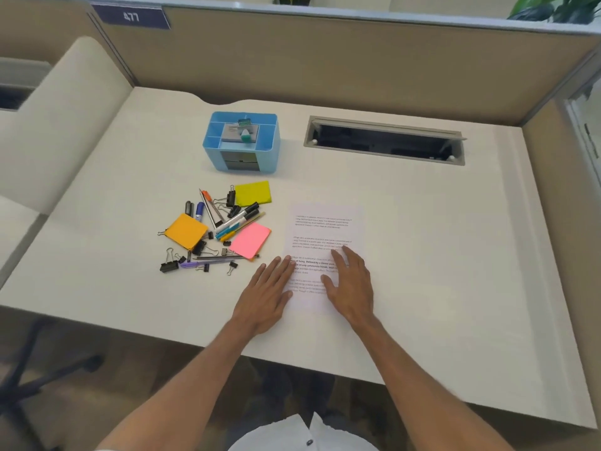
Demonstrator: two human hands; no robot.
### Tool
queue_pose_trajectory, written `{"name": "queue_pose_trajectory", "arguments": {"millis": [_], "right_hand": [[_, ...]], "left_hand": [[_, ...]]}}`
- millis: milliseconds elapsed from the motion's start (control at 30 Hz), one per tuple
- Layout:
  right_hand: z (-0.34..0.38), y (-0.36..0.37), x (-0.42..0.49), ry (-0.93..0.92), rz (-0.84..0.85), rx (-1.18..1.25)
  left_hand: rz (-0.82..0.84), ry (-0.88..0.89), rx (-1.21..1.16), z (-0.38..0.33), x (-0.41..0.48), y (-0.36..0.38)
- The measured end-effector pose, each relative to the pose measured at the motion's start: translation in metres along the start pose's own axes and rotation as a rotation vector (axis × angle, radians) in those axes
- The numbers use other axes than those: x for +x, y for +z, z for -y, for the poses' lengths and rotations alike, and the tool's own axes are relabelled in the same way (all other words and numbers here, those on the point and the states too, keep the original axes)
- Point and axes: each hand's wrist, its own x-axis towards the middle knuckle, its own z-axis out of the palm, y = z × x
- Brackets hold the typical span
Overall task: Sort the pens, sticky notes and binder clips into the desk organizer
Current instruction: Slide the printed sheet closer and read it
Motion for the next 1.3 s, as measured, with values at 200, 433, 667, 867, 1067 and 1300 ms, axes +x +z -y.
{"name": "queue_pose_trajectory", "arguments": {"millis": [200,433,667,867,1067,1300], "right_hand": [[0.000,-0.006,-0.003,0.015,0.000,-0.074],[-0.002,-0.010,-0.005,0.032,0.002,-0.101],[0.002,-0.008,-0.004,0.032,-0.010,-0.092],[0.001,-0.005,-0.003,0.034,-0.023,-0.077],[-0.002,-0.001,-0.003,0.031,-0.072,-0.005],[0.014,-0.005,0.020,-0.008,-0.227,0.048]], "left_hand": [[0.025,0.039,-0.035,0.005,-0.001,-0.003],[0.027,0.056,-0.076,0.003,-0.003,0.000],[0.014,0.062,-0.107,0.005,-0.005,0.001],[0.021,0.068,-0.126,0.005,-0.005,0.001],[-0.009,0.083,-0.180,0.005,-0.006,-0.001],[-0.155,0.078,-0.267,0.019,0.005,-0.029]]}}
